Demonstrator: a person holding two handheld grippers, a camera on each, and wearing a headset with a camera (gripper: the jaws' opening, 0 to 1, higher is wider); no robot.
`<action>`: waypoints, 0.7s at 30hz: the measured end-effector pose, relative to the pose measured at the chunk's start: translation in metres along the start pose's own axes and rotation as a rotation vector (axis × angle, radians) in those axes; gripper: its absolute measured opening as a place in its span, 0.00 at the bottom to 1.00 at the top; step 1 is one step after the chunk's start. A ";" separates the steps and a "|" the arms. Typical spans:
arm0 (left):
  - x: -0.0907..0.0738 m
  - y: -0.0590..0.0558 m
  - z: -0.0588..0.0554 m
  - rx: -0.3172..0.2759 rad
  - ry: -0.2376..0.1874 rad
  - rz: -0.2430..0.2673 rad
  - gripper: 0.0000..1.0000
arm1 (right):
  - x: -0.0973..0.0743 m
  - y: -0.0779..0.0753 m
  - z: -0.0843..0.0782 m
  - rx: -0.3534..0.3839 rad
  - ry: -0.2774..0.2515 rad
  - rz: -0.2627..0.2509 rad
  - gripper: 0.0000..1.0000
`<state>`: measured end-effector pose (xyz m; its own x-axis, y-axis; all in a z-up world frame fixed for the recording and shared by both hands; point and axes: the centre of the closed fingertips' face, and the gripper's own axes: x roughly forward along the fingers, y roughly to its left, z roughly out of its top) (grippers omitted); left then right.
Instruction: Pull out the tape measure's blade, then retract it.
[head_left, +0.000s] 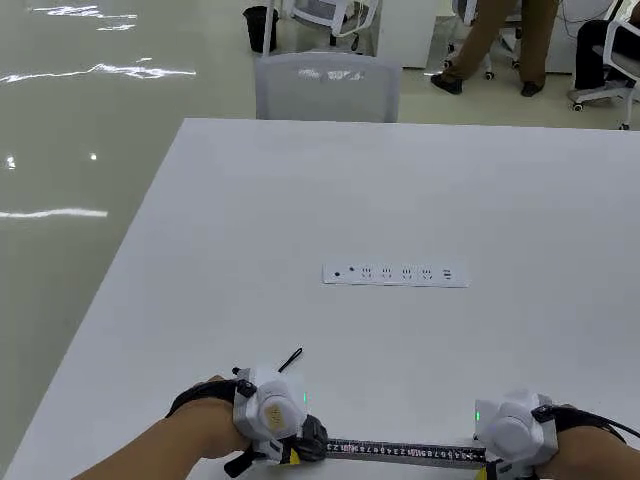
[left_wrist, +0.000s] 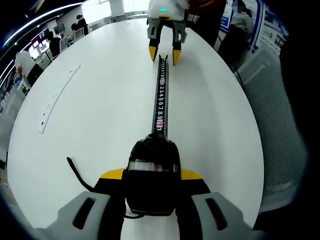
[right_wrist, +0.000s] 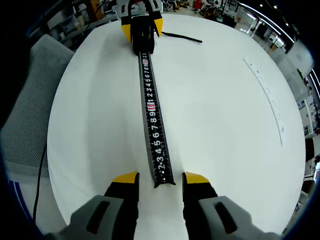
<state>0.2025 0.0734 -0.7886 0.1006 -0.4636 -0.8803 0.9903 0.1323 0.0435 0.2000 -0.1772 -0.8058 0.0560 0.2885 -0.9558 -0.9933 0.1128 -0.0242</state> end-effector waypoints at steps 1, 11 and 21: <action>0.000 0.000 0.000 0.003 0.002 -0.001 0.34 | 0.000 0.000 -0.001 0.003 -0.002 0.000 0.37; 0.002 0.001 -0.001 0.010 0.002 -0.005 0.34 | -0.002 0.010 -0.005 0.093 -0.011 0.056 0.95; 0.003 0.001 -0.002 0.022 0.016 0.000 0.34 | -0.012 0.003 0.008 0.032 -0.021 0.058 1.00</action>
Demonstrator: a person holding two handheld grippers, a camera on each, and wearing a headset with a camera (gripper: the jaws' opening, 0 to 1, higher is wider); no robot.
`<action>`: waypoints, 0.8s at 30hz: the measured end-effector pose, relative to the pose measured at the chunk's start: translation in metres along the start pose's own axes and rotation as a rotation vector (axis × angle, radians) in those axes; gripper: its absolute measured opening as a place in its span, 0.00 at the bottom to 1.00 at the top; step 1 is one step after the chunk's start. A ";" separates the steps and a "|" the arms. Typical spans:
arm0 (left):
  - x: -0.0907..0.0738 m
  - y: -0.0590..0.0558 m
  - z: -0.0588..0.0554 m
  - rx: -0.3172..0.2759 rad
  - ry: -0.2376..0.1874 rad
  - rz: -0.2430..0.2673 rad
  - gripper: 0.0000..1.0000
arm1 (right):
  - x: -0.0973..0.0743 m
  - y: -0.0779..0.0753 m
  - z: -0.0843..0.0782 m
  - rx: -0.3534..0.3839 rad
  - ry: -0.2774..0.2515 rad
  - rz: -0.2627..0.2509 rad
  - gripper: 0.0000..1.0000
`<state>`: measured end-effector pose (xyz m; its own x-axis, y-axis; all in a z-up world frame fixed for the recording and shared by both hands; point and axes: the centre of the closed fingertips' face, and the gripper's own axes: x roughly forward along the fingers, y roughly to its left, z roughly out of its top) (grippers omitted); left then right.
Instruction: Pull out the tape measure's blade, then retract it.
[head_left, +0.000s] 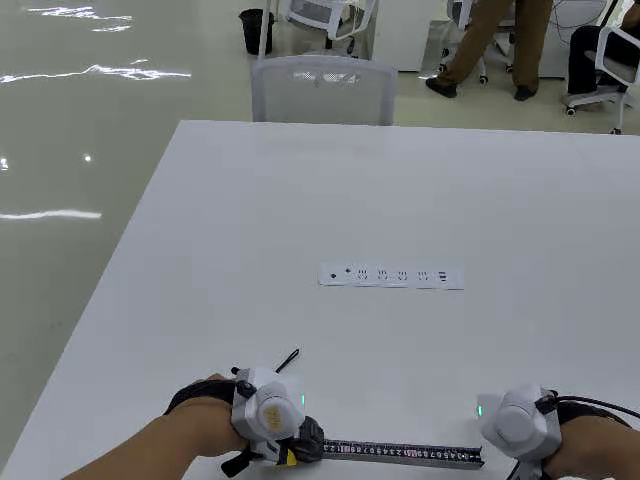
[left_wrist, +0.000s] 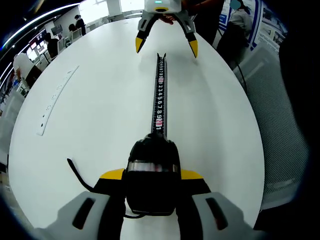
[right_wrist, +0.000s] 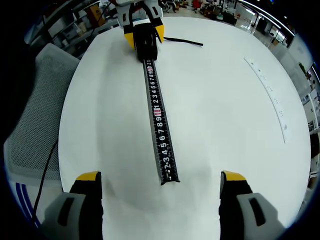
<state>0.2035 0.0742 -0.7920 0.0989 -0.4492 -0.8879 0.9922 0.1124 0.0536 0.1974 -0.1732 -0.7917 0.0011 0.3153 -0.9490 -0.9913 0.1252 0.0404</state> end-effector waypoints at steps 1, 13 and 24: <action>0.000 0.000 0.000 -0.004 -0.003 -0.001 0.35 | 0.000 -0.001 0.001 0.000 -0.002 -0.004 1.00; -0.011 0.004 -0.007 -0.043 -0.045 0.042 0.63 | 0.004 0.001 -0.009 0.010 0.011 0.002 1.00; -0.020 0.007 -0.004 -0.143 -0.148 0.075 0.99 | -0.003 -0.006 -0.007 0.016 0.015 -0.039 1.00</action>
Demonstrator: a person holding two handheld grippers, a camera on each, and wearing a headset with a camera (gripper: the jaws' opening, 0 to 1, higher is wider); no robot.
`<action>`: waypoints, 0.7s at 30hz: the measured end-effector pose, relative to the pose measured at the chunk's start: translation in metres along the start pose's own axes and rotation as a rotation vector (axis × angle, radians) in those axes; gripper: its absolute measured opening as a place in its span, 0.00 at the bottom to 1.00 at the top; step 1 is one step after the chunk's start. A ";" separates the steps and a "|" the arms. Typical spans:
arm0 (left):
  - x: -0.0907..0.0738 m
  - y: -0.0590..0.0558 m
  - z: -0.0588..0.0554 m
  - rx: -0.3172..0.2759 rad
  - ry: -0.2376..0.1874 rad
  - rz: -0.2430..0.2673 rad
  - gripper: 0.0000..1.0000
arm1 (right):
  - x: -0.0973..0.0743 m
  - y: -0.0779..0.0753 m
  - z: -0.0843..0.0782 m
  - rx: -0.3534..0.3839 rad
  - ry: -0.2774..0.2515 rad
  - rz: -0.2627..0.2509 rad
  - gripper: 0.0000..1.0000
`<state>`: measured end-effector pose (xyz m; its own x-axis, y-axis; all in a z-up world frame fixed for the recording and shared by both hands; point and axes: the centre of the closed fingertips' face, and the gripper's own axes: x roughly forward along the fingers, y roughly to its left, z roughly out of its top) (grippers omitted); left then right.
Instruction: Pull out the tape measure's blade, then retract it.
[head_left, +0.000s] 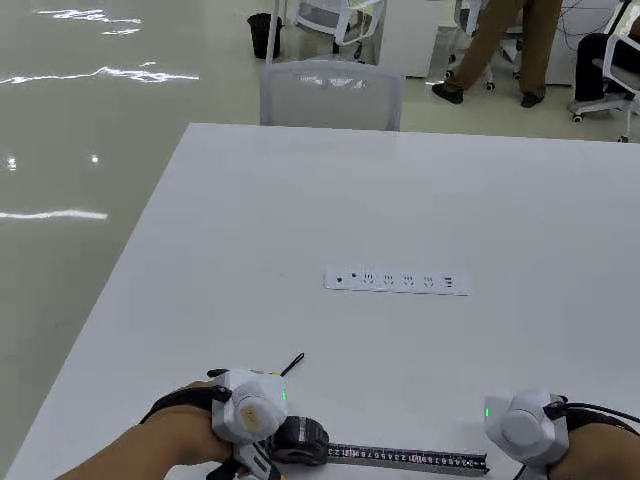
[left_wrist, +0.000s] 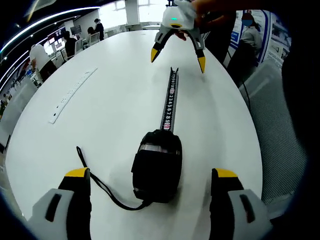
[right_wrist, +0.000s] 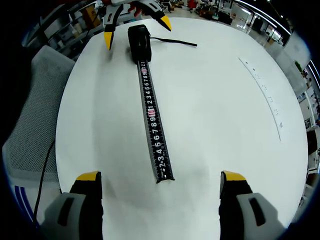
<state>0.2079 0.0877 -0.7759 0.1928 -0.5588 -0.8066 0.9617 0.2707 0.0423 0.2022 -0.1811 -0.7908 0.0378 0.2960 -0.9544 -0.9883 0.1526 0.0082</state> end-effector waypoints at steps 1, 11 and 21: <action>-0.002 0.000 0.000 -0.007 -0.004 0.005 0.99 | 0.000 0.000 0.001 0.008 -0.004 0.001 1.00; -0.029 0.000 -0.017 -0.104 -0.114 0.123 0.99 | -0.014 -0.010 0.002 0.218 -0.165 -0.080 1.00; -0.066 0.005 -0.042 -0.316 -0.252 0.263 0.99 | -0.030 0.011 -0.004 0.323 -0.280 -0.160 1.00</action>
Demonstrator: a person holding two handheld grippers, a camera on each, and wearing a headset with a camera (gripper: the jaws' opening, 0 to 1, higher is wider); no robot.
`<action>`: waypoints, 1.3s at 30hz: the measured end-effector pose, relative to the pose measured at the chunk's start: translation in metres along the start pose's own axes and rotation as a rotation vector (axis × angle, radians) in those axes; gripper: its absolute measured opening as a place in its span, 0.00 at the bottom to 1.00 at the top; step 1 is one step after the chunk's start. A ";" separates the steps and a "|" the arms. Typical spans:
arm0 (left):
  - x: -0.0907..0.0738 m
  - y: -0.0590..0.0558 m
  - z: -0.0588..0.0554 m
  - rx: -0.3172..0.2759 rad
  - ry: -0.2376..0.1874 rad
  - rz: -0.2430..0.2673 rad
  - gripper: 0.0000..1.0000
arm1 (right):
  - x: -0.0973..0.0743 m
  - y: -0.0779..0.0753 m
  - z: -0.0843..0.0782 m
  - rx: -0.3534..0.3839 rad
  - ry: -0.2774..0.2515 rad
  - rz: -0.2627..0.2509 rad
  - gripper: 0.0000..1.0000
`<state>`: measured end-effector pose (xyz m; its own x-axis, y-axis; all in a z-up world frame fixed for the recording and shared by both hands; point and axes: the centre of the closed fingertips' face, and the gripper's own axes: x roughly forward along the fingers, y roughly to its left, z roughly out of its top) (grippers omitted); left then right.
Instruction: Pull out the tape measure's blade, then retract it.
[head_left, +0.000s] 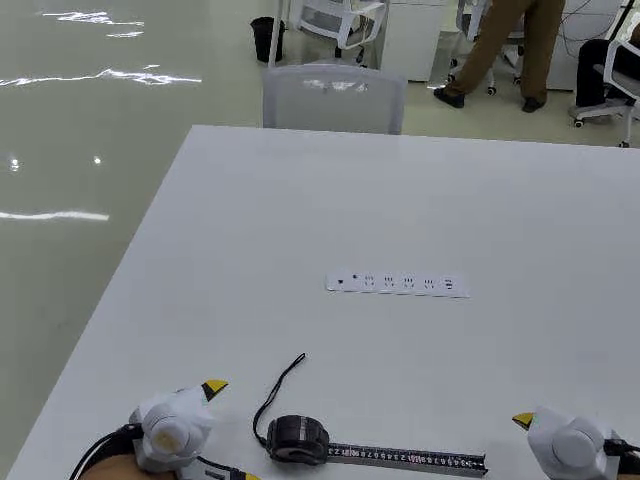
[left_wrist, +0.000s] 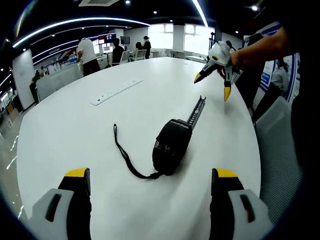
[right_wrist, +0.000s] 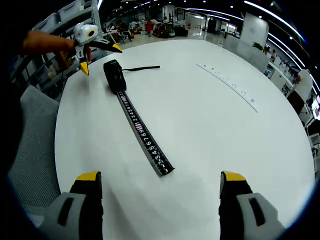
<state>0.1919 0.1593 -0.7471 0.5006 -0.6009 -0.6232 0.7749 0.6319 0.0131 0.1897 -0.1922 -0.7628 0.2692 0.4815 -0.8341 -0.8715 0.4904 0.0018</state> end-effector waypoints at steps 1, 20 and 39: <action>-0.006 0.002 0.003 -0.020 -0.033 0.025 0.99 | -0.004 0.003 0.001 0.014 -0.016 -0.012 1.00; -0.066 -0.010 -0.019 -0.177 -0.105 0.160 0.99 | -0.045 0.017 -0.025 0.195 -0.208 -0.190 1.00; -0.104 -0.019 -0.040 -0.254 -0.167 0.225 0.99 | -0.077 0.045 -0.021 0.288 -0.377 -0.274 1.00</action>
<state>0.1099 0.2296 -0.7142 0.7200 -0.4914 -0.4901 0.5283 0.8460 -0.0721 0.1217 -0.2222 -0.7100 0.6448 0.5097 -0.5696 -0.6161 0.7877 0.0075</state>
